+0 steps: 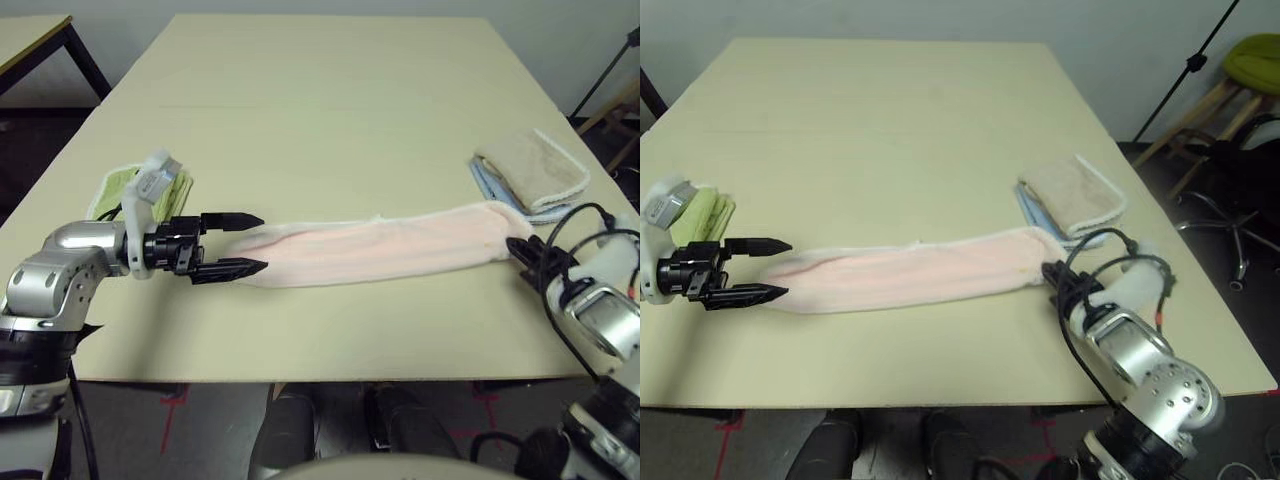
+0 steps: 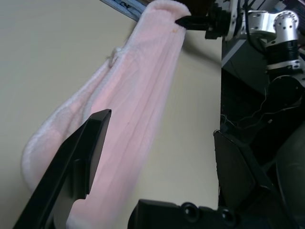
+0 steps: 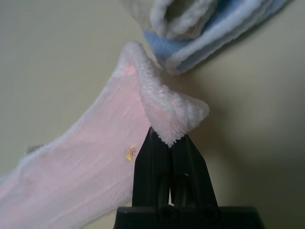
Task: Fold the towel and set it aside.
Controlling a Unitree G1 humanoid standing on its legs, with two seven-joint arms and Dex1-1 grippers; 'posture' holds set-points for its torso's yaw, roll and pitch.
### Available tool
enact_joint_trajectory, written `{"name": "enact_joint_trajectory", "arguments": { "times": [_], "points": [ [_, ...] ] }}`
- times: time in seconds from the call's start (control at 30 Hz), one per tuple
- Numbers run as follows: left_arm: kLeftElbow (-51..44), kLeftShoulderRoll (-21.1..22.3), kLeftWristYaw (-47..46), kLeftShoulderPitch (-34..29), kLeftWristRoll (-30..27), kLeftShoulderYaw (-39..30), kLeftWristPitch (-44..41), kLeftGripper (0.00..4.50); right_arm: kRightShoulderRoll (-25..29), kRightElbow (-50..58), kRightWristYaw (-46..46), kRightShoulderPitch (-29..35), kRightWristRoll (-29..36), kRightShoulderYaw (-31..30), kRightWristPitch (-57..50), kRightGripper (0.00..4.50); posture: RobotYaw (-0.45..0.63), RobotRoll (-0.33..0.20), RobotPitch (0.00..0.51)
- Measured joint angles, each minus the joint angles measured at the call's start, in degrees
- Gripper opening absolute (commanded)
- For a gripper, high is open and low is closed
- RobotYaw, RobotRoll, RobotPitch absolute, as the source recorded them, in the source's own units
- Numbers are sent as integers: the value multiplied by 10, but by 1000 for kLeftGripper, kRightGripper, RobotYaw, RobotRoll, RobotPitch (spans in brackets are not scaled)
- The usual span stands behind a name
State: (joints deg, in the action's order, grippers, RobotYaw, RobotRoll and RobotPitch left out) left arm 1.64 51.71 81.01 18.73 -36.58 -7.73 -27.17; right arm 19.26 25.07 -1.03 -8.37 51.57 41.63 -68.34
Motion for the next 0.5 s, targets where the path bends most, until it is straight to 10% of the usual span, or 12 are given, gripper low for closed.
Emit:
{"name": "enact_joint_trajectory", "arguments": {
  "times": [0.27,0.5],
  "points": [
    [8,0,0,-1,7,-2,4,4500,195,66,155,41,-93,-167,108,7,59,0,140],
    [-8,-9,-20,-11,4,-7,-6,4500,217,92,215,-20,-141,-355,122,7,112,0,141]
  ]
}}
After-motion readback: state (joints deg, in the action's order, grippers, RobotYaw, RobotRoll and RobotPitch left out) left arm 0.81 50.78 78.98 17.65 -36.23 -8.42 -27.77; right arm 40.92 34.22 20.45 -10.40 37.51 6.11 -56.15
